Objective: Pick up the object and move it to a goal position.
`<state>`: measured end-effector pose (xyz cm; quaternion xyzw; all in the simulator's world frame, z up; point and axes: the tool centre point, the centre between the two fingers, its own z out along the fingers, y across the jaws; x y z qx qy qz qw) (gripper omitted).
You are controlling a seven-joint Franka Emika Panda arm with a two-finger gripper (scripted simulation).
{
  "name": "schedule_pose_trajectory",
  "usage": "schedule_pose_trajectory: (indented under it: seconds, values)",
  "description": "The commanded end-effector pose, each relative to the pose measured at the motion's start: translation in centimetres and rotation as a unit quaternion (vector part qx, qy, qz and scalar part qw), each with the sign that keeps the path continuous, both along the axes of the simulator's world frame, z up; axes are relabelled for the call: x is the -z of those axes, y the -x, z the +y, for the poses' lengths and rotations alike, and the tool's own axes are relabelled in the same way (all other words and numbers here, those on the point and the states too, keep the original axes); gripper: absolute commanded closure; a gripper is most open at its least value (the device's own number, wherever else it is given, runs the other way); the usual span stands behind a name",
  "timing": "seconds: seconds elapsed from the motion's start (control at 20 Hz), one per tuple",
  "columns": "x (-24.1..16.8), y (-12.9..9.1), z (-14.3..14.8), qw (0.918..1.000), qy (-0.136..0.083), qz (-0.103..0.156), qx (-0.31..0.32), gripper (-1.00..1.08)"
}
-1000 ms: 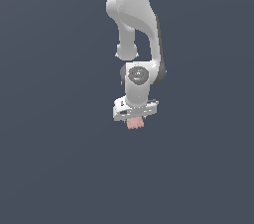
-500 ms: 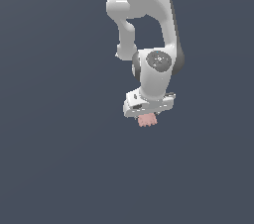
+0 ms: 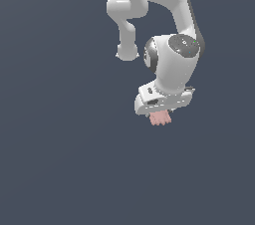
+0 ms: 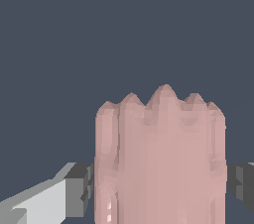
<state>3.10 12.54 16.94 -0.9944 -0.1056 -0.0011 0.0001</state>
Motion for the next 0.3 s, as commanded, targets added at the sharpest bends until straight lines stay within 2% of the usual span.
schedule_pose_trajectory:
  seconds: [0.0,0.25]
  values:
    - [-0.65,-0.27,0.45,1.0,0.0,0.001,0.001,1.08]
    - [-1.04,-0.49,0.74,1.0,0.0,0.001,0.001,1.08]
